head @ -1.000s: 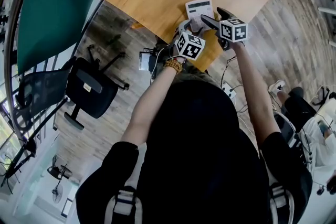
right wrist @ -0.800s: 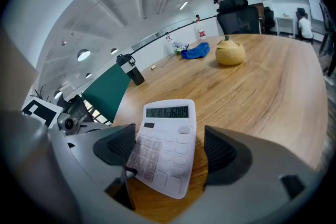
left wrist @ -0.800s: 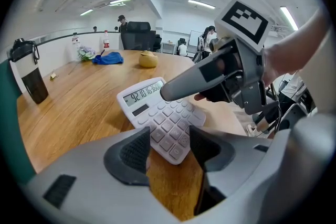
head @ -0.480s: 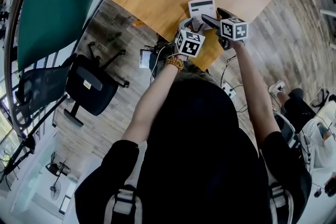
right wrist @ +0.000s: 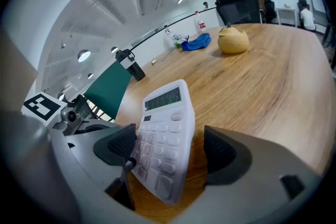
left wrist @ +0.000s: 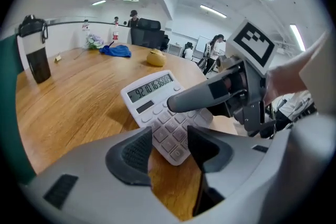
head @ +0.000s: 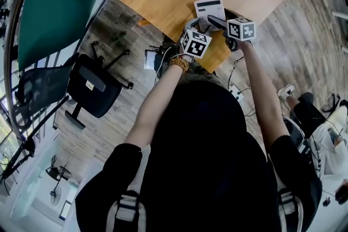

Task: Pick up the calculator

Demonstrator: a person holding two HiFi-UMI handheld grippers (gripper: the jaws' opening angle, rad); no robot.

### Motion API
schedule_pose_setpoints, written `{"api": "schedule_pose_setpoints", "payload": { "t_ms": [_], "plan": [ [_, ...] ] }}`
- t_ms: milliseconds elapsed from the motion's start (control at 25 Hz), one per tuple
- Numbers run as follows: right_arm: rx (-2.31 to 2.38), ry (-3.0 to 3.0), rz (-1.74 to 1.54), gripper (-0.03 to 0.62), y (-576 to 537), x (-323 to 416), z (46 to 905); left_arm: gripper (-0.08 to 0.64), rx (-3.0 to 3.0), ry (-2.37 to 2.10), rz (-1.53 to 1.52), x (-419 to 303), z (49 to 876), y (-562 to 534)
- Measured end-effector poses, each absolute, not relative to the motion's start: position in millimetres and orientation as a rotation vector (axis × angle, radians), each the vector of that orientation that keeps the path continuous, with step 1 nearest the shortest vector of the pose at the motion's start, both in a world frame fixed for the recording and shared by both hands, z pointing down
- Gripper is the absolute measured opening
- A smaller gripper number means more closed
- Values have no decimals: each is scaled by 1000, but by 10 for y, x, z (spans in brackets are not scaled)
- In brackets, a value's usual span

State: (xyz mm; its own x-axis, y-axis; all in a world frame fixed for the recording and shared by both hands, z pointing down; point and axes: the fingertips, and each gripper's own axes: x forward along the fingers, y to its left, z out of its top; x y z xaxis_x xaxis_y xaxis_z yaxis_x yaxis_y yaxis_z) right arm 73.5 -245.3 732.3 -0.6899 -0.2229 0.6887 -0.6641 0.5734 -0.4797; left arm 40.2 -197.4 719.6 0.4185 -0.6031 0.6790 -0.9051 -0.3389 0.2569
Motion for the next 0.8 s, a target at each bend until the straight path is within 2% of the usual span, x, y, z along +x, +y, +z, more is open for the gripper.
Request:
{"api": "schedule_pose_setpoints", "payload": {
  "t_ms": [520, 720, 800],
  "plan": [
    [612, -2226, 1049, 410, -2271, 547, 7329, 247, 2062, -1243, 606, 407, 7227, -1939],
    [594, -2216, 1066, 334, -2205, 452, 7326, 249, 2050, -1240, 586, 409, 7224, -1957],
    [642, -2209, 1080, 284, -2236, 472, 7333, 249, 2050, -1237, 581, 410, 7224, -1950]
  ]
}}
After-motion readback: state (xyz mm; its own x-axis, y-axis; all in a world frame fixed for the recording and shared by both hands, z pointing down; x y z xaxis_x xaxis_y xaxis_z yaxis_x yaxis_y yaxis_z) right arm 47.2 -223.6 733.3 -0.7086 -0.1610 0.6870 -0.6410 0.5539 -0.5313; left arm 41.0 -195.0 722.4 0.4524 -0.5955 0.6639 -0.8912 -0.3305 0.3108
